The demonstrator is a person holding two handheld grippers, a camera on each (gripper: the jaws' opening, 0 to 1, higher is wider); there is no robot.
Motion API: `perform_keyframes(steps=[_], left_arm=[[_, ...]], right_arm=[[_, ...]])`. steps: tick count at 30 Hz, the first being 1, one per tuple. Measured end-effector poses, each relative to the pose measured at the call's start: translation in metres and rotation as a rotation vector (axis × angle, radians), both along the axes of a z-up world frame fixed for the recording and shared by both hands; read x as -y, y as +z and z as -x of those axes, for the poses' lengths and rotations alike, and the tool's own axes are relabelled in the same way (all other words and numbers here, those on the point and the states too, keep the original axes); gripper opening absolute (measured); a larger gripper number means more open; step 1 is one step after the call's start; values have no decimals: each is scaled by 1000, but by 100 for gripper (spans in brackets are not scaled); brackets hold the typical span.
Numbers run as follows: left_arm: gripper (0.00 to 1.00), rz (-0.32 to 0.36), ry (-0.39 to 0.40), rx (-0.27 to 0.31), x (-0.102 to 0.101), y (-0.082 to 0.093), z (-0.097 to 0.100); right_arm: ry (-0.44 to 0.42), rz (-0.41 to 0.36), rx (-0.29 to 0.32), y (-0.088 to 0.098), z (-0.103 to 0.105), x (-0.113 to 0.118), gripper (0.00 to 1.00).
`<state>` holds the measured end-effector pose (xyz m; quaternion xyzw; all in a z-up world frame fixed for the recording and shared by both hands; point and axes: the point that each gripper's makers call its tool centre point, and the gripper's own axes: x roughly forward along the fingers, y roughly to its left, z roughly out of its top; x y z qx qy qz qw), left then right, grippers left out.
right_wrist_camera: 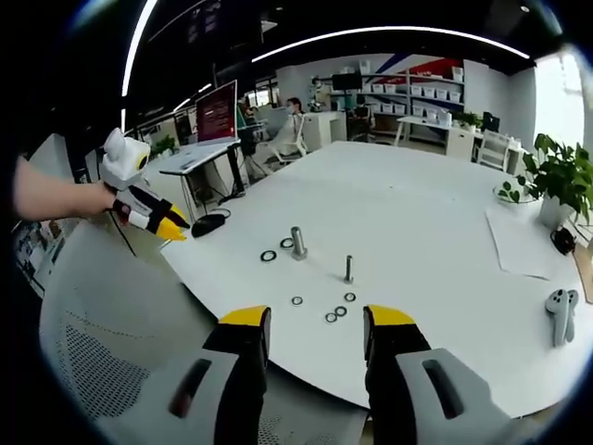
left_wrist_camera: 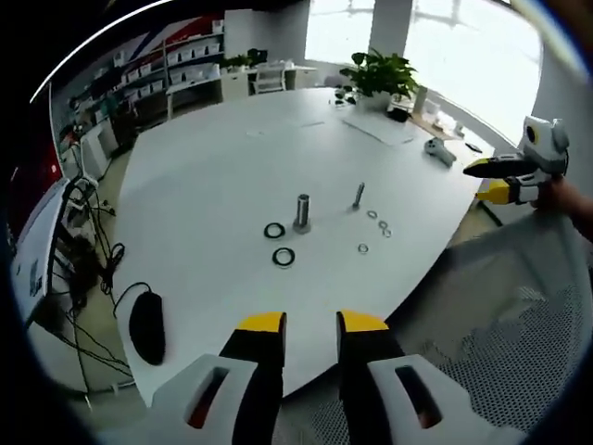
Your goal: Place the washer onto the threaded stud by aligning its center hole with the stud, sliding it down to the base, and recovering from edge contact or off-axis alignment until the washer reaches the visible bottom stop.
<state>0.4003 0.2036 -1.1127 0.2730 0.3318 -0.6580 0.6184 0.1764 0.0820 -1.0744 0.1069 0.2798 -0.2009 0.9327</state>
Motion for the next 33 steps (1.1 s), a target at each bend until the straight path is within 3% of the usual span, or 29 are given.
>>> perform_keyframes(steps=[4, 8, 12, 15, 22, 25, 30, 31, 33], left_arm=[[22, -40, 24, -50, 21, -18, 0], [24, -70, 5, -31, 40, -41, -10], [27, -119, -19, -16, 45, -45, -3], [27, -163, -45, -20, 64, -65, -8], [27, -265, -65, 8, 71, -82, -13], [28, -296, -50, -1, 85, -94, -20], [28, -338, -54, 26, 85, -104, -20], [28, -349, -87, 67, 92, -114, -31], [28, -355, -106, 93, 94, -118, -32]], right_arm=[[-5, 0, -7, -1, 1, 1, 42], [-5, 5, -12, 0, 3, 1, 40], [-8, -1, 22, 5, 2, 1, 38], [-18, -9, 6, 2, 4, 2, 38], [-40, -5, -1, 2, 6, 8, 38], [-37, 0, -11, 1, 6, 7, 38], [-48, 1, -14, 0, 8, 9, 38], [-51, 4, -16, 0, 9, 10, 38], [-52, 14, -25, -1, 9, 11, 38]])
